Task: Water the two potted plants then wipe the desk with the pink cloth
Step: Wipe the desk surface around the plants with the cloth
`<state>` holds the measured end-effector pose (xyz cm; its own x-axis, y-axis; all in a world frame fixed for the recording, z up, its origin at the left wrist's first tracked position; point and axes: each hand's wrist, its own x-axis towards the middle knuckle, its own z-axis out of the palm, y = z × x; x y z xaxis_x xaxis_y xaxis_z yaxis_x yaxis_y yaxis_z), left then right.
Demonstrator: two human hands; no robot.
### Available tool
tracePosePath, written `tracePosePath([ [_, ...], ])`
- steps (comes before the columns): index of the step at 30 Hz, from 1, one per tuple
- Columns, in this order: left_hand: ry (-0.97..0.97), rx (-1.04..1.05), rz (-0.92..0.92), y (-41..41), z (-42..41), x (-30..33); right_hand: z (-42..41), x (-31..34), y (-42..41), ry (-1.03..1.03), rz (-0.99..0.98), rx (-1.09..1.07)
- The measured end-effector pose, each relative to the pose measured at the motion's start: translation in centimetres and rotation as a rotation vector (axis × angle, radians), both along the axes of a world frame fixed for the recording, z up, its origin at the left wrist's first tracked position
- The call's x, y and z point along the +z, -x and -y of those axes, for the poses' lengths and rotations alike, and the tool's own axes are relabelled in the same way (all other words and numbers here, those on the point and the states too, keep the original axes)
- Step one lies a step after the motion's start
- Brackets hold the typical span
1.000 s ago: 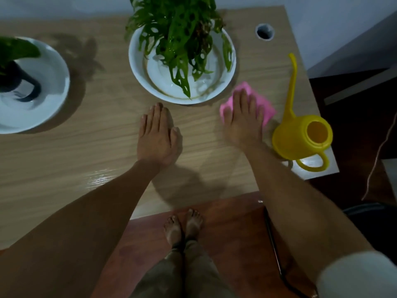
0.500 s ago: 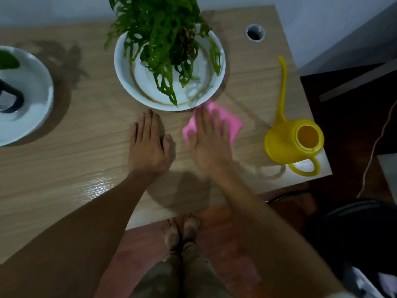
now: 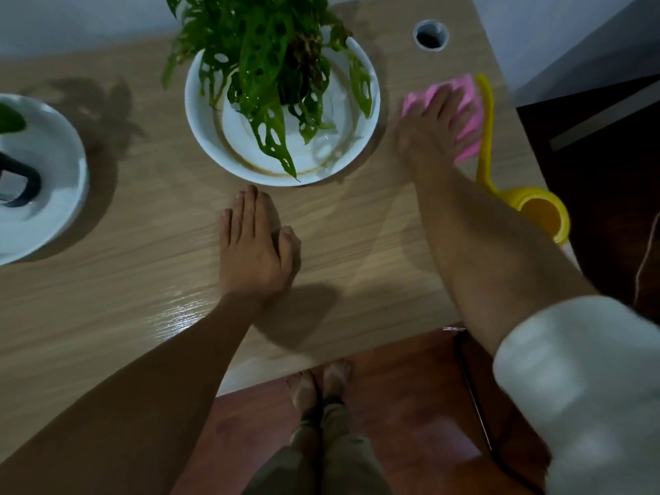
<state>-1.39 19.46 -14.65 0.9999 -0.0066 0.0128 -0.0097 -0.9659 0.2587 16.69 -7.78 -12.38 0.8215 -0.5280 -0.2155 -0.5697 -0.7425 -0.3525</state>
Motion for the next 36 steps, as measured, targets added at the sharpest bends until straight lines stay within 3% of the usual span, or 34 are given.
tracePosePath([
  [3,0.027,0.007,0.007,0.2,0.1,0.1,-2.0,0.4,2.5,0.013,-0.043,-0.128],
  [10,0.05,0.017,0.014,-0.1,0.1,-0.2,-5.5,1.0,9.7,0.088,-0.092,-0.045],
  [17,0.084,0.014,0.032,-0.3,-0.1,-0.9,-6.6,-0.5,18.1,0.199,0.002,0.386],
  [21,0.121,-0.036,-0.014,-0.1,-0.3,0.1,-2.8,-1.4,24.4,0.297,0.09,0.797],
  [23,0.144,-0.066,-0.028,0.5,-0.5,0.9,-0.5,-1.4,26.5,0.323,0.084,0.892],
  [25,0.144,-0.087,-0.023,2.0,-1.0,2.0,-0.2,-1.2,27.2,0.314,0.039,0.801],
  [28,0.111,-0.102,-0.032,5.0,-2.3,2.9,-4.7,-0.3,25.2,0.265,-0.006,0.435],
  [30,0.089,-0.087,-0.038,6.8,-3.7,3.0,-8.6,0.1,24.3,0.231,0.007,0.409],
  [33,0.084,-0.011,-0.062,9.0,-5.9,3.2,-11.5,-0.1,26.8,0.243,0.067,0.821],
  [36,0.095,0.041,-0.086,11.2,-7.7,3.6,-8.3,-0.5,30.5,0.276,0.096,1.212],
])
